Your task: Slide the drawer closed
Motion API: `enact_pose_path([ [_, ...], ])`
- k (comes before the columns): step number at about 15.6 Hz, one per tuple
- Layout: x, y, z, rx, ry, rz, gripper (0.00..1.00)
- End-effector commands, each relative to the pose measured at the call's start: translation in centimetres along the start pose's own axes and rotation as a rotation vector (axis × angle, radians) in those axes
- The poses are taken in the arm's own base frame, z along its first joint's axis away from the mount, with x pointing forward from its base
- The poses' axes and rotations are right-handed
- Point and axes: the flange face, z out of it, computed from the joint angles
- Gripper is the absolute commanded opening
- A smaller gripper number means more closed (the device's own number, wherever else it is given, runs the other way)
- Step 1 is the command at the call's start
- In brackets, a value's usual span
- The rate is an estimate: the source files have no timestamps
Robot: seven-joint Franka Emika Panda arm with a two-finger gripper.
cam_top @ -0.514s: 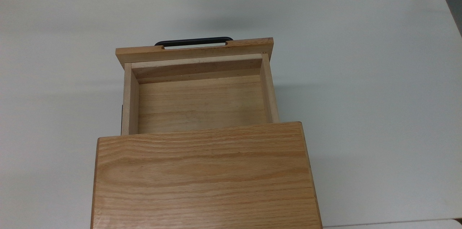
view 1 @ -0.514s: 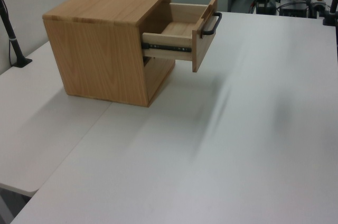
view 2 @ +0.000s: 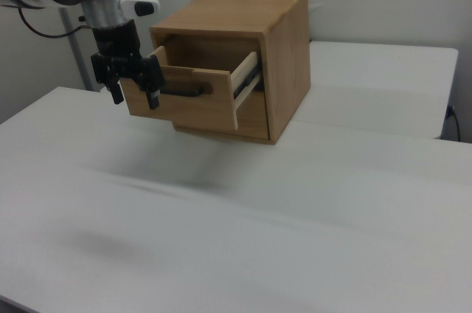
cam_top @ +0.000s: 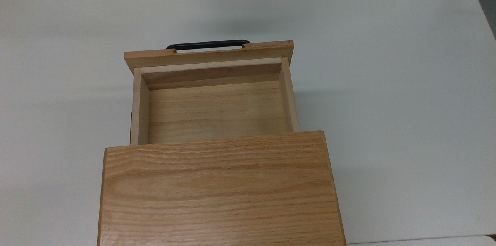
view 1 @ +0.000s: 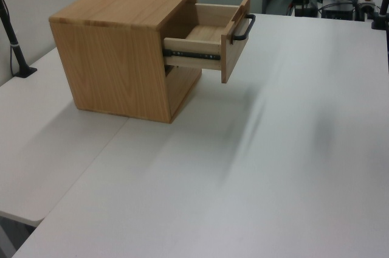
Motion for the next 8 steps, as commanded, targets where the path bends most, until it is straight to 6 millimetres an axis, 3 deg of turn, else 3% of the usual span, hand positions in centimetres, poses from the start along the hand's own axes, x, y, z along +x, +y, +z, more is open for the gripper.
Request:
enact_pose_path([
  [1, 0.5, -0.1, -0.3, -0.001, 0.012, 0.007, 0.61],
  [2, 0.5, -0.1, -0.3, -0.001, 0.014, 0.006, 0.38],
  [4, 0.6, -0.1, -0.2, 0.009, 0.012, 0.003, 0.05],
  [5, 0.6, -0.2, -0.1, 0.015, 0.012, 0.003, 0.0],
  [8, 1.8, -0.2, 1.6, 0.017, -0.017, 0.004, 0.0],
])
